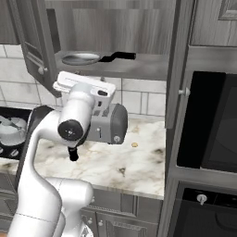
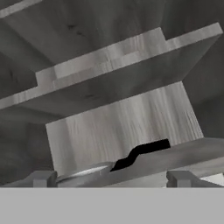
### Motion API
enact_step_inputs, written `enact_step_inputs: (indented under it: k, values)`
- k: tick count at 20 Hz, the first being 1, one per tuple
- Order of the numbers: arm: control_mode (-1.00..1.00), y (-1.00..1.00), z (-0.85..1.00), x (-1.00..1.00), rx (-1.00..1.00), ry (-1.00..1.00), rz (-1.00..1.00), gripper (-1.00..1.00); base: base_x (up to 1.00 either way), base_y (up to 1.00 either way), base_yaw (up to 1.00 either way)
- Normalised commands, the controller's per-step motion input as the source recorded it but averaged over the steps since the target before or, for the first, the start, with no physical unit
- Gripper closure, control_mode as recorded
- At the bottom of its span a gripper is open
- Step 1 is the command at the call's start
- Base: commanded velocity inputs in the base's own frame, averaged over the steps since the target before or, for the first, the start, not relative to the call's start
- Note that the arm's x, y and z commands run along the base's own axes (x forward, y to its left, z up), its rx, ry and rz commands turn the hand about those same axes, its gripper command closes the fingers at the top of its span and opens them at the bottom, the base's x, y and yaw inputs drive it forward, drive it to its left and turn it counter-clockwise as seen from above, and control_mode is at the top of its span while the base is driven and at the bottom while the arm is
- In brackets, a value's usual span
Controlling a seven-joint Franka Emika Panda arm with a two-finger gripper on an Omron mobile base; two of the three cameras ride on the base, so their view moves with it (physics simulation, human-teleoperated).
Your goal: Pick the pan from the cabinet and place it on the stove. Then turn on the stove burner for the pan.
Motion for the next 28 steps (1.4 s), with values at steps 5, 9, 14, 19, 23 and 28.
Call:
enact_step_inputs:
  k: [5,9,14,19,23,28]
  values:
    - [-1.0,0.0,0.0,0.44,0.1,0.28,0.15,-1.0,0.0,0.0,0.0]
    - [-1.0,0.0,-0.06,0.18,0.08,0.25,0.12,-1.0,0.0,0.0,0.0]
    - [-1.0,0.0,-0.13,0.13,0.09,0.19,0.06,-1.0,0.0,0.0,0.0]
    - [-1.0,0.02,-0.06,0.31,0.09,0.16,0.05,-1.0,0.0,0.0,0.0]
    - [-1.0,0.1,-0.08,0.36,0.1,0.11,0.02,-1.0,0.0,0.0,0.0]
    - [-1.0,0.02,-0.16,0.3,0.15,0.08,0.04,-1.0,0.0,0.0,0.0]
